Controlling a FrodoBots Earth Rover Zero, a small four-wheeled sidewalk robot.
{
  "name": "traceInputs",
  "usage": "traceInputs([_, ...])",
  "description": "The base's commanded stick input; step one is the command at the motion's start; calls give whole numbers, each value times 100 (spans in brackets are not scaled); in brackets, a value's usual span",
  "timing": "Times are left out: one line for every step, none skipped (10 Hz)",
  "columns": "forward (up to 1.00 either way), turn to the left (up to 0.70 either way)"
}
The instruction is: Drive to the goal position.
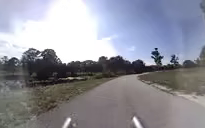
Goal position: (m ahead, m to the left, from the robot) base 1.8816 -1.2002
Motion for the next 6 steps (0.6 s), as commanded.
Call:
traceInputs([70, 0])
traceInputs([70, 0])
traceInputs([70, 0])
traceInputs([70, 0])
traceInputs([70, 0])
traceInputs([70, 0])
